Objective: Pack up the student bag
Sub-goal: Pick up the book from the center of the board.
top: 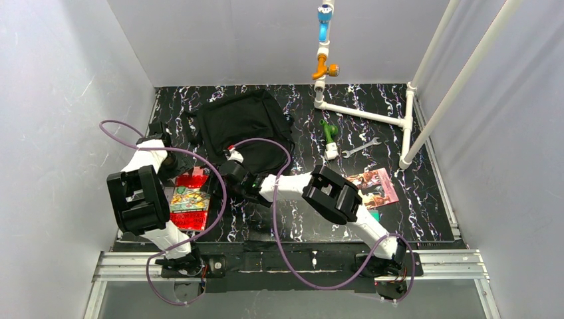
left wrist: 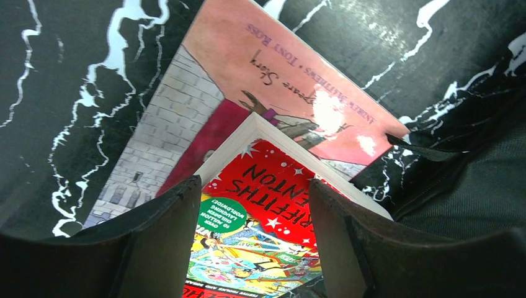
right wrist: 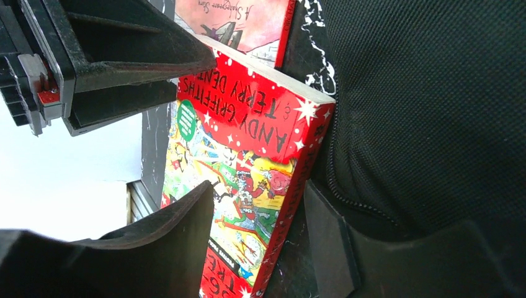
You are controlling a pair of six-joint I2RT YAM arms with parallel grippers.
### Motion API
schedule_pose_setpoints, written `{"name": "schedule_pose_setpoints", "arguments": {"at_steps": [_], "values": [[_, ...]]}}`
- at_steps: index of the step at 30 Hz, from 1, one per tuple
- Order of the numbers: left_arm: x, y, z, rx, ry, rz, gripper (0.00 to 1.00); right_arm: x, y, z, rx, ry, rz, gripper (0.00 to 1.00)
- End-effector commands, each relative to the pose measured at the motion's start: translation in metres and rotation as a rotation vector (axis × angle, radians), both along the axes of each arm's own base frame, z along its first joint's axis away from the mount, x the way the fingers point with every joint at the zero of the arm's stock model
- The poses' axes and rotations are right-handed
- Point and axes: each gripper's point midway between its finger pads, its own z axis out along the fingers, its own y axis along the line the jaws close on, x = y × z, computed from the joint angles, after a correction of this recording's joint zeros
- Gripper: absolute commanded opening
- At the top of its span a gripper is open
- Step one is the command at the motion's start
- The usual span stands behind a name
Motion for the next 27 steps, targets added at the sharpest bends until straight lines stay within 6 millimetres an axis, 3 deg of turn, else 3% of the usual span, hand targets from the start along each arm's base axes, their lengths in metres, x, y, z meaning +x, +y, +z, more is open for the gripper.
{"name": "schedule_pose_setpoints", "arguments": {"at_steps": [1,10,12,16,23,27], "values": [[-0.011,-0.023,-0.001,-0.075,0.024,-0.023,0.62,0.013,-0.023,0.005,-0.086,-0.015,-0.099,0.66],[-0.012,-0.023,-0.002,-0.070,0.033,-0.028,0.62,0.024,-0.029,-0.018,-0.181,0.037,-0.110,0.73],[-0.012,-0.023,-0.004,-0.075,0.039,-0.028,0.62,0.028,-0.032,-0.022,-0.187,0.041,-0.136,0.79],[-0.012,-0.025,-0.006,-0.088,0.044,-0.030,0.62,0.029,-0.018,-0.022,-0.085,0.076,-0.083,0.81],[-0.011,-0.027,-0.008,-0.093,0.050,-0.041,0.62,0.018,0.013,0.003,0.107,0.063,0.085,0.79],[-0.008,-0.039,-0.008,-0.149,0.039,-0.062,0.62,0.008,0.022,0.047,0.251,-0.008,0.167,0.76]]}}
